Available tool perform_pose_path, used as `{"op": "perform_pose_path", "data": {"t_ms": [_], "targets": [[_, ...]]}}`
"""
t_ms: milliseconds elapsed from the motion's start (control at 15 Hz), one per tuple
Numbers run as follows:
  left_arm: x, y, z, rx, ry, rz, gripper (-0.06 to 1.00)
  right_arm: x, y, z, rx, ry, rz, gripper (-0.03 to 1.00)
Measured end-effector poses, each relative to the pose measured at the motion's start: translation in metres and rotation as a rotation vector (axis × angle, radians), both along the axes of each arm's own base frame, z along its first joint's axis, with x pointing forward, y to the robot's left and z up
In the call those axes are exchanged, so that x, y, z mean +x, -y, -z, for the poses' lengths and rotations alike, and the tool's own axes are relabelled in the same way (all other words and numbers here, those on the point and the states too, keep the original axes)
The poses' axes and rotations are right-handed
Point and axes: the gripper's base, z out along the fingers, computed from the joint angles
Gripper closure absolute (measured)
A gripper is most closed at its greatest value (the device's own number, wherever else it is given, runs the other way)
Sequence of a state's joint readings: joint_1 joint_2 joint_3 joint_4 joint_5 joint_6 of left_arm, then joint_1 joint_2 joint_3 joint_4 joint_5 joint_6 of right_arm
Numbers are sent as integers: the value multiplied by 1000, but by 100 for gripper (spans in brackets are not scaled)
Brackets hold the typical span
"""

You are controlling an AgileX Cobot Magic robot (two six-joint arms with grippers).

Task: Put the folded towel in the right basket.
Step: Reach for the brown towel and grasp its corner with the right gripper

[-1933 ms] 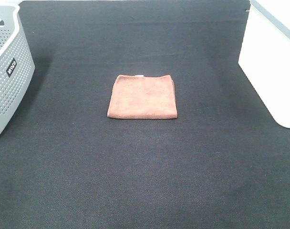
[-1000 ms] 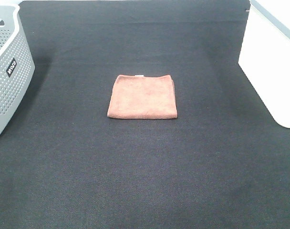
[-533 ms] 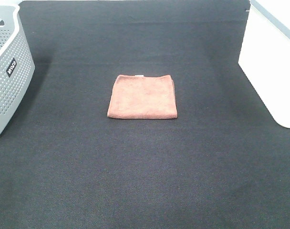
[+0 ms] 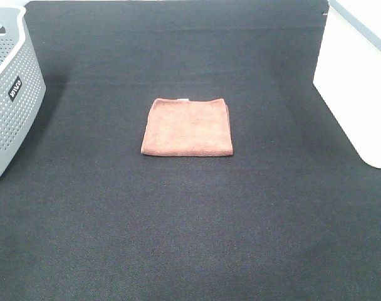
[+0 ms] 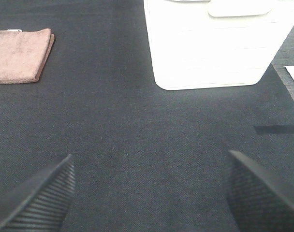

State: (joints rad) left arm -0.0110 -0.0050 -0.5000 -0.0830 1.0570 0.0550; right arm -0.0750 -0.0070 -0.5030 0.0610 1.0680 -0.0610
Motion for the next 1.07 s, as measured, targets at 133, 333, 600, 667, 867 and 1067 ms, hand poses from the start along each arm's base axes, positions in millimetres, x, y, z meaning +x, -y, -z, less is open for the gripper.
{"op": "perform_pose_path", "data": {"t_ms": [133,333,600,667,867,1067], "targets": [[0,0,0,0,0,0,7,0,0,0,0,0,0,18],[0,0,0,0,0,0,7,0,0,0,0,0,0,18],[0,0,0,0,0,0,7,0,0,0,0,0,0,18],[0,0,0,0,0,0,7,0,0,0,0,0,0,18],[0,0,0,0,0,0,7,0,0,0,0,0,0,18],[0,0,0,0,0,0,7,0,0,0,0,0,0,18]]}}
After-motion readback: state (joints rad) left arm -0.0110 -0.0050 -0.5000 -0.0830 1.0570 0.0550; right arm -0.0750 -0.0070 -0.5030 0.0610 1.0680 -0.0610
